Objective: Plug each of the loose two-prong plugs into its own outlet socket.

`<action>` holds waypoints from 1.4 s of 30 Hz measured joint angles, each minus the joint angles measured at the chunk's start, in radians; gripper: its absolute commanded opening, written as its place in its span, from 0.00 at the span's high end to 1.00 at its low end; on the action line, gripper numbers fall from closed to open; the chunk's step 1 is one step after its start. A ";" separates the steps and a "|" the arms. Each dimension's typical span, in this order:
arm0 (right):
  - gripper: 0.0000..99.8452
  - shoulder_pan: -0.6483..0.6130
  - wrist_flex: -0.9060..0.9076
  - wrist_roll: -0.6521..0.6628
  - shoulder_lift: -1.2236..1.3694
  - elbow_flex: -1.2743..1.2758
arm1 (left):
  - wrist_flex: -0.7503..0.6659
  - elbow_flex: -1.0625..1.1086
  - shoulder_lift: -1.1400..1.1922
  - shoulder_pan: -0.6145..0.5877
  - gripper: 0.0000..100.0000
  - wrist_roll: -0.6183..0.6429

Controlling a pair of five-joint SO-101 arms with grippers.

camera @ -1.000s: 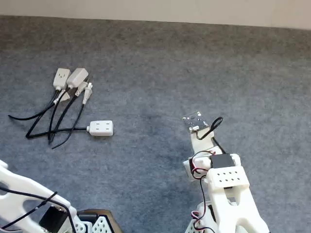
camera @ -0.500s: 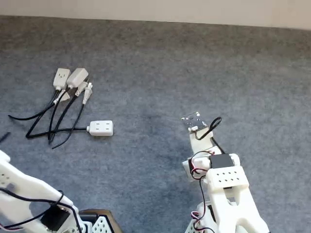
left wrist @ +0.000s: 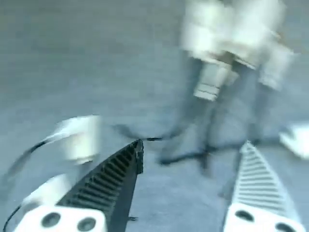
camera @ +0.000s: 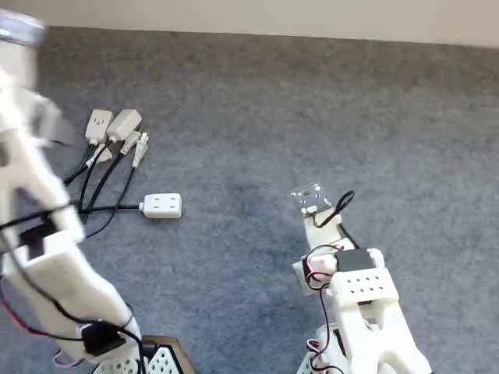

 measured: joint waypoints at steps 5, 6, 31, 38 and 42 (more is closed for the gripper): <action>0.66 0.000 0.000 0.000 0.000 0.002 | -0.003 0.275 0.002 0.199 0.74 -0.216; 0.66 0.000 0.000 0.000 0.000 0.002 | -0.003 0.307 0.002 0.230 0.74 -0.250; 0.66 -0.023 0.000 0.000 0.000 0.002 | -0.374 0.844 -0.014 0.433 0.77 -0.488; 0.66 -0.025 0.000 0.000 0.000 0.002 | -0.385 0.835 -0.032 0.431 0.76 -0.489; 0.66 -0.025 0.000 0.000 0.000 0.002 | -0.370 0.835 -0.095 0.434 0.76 -0.488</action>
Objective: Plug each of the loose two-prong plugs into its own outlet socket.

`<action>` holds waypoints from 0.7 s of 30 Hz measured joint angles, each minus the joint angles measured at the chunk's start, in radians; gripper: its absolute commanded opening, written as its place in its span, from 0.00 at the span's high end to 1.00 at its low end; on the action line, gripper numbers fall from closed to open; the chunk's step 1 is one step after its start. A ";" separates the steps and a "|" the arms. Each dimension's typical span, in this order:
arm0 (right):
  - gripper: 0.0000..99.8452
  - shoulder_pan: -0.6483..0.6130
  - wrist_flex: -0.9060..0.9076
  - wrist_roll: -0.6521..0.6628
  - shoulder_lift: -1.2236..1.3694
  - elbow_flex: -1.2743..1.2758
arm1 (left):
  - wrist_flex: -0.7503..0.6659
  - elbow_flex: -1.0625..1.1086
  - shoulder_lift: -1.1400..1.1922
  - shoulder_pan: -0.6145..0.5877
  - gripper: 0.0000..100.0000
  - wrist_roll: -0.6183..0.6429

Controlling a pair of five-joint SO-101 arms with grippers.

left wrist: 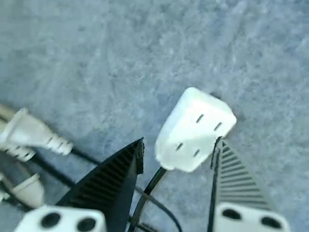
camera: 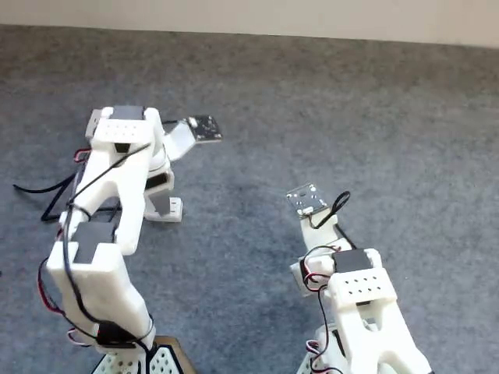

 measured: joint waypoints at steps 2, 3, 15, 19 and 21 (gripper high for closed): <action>0.66 0.000 0.000 0.000 0.000 0.000 | 0.006 0.000 -0.041 -0.005 0.76 -0.002; 0.66 0.000 0.000 0.000 0.000 0.000 | 0.009 0.000 -0.060 -0.005 0.76 -0.005; 0.66 0.000 0.000 0.000 0.000 0.000 | 0.015 0.034 -0.069 -0.003 0.76 -0.008; 0.66 0.000 0.000 0.000 0.000 0.000 | 0.012 0.035 0.003 -0.003 0.76 -0.008; 0.66 0.000 0.000 0.000 0.000 0.000 | -0.006 0.038 0.038 -0.005 0.76 -0.008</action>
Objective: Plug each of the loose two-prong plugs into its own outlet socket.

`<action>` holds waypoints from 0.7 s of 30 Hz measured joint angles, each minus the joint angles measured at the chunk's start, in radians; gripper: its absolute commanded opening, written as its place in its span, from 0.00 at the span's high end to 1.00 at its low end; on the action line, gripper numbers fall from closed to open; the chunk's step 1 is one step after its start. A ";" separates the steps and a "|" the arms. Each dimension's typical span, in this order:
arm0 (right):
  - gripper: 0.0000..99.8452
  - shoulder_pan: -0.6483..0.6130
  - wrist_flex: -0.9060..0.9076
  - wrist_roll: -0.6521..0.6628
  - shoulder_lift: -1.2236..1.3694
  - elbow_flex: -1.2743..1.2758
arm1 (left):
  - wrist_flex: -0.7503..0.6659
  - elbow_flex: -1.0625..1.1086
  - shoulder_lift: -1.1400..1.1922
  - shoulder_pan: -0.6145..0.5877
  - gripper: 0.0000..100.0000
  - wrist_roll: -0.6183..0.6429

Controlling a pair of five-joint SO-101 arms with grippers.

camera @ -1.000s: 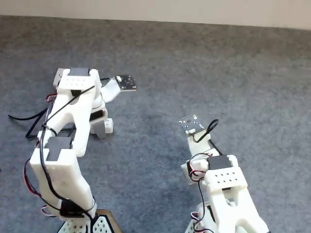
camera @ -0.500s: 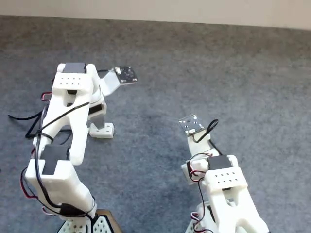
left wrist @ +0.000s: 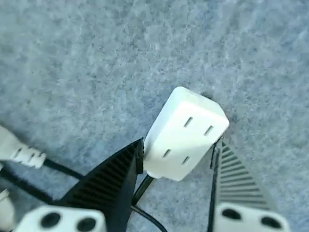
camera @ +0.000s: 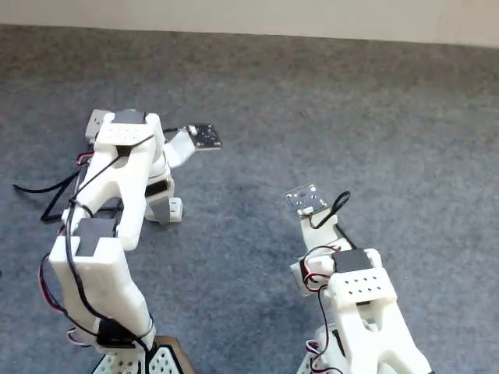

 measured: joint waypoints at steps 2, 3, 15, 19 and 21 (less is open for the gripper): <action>0.66 0.000 0.000 0.000 0.000 0.000 | -0.006 0.000 0.028 0.000 0.77 0.000; 0.66 0.000 0.000 0.000 0.000 0.000 | -0.008 0.000 0.035 0.000 0.78 0.000; 0.66 0.020 -0.048 0.000 0.000 0.000 | 0.035 0.000 0.046 0.006 1.00 0.089; 0.66 0.020 -0.048 0.000 0.000 0.000 | 0.089 0.023 0.046 0.061 1.00 0.112; 0.66 0.020 -0.048 0.000 0.000 0.000 | 0.092 0.054 0.041 0.106 1.00 0.114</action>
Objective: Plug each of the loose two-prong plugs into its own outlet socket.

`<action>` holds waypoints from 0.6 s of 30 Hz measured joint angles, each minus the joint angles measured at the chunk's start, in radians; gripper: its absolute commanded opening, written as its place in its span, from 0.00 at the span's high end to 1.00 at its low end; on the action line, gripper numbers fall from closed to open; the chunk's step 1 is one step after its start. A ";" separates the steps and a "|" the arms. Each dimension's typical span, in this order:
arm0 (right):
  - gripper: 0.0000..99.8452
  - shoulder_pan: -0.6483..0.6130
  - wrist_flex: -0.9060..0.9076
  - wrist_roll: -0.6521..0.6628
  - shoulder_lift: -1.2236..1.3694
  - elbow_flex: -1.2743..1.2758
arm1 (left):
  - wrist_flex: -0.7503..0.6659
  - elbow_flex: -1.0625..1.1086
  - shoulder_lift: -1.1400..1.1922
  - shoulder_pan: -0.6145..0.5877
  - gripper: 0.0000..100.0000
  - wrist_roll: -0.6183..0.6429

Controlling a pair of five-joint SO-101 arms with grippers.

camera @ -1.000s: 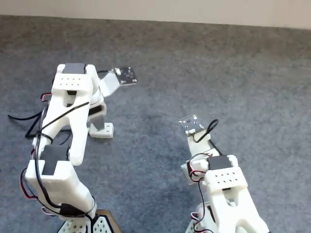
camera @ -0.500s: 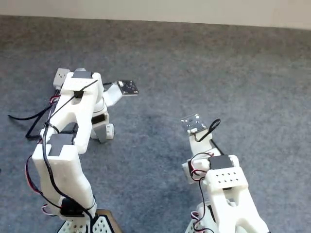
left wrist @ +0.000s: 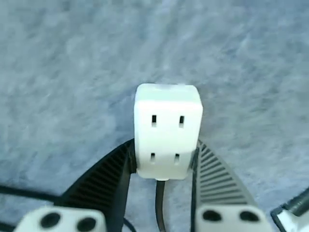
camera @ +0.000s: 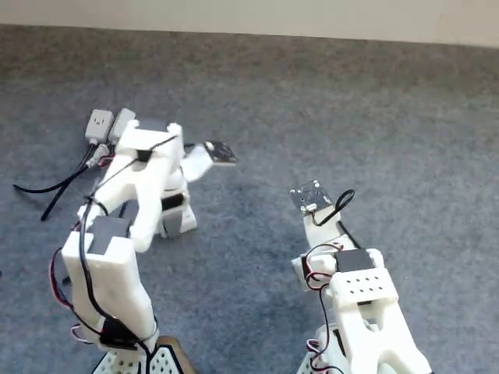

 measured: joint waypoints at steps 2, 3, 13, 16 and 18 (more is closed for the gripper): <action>0.66 0.000 0.000 0.000 0.000 0.000 | 0.000 0.051 -0.023 0.052 1.00 0.015; 0.66 0.000 -0.003 0.000 0.000 0.000 | 0.000 0.094 -0.044 0.080 1.00 0.029; 0.66 0.000 -0.003 0.000 0.000 0.000 | -0.227 0.629 -0.500 0.233 0.95 0.074; 0.66 0.000 -0.003 0.000 0.000 0.000 | -0.292 0.723 -0.591 0.232 0.86 0.077; 0.66 0.000 -0.003 0.000 0.000 0.005 | -0.308 0.760 -0.612 0.226 0.81 0.077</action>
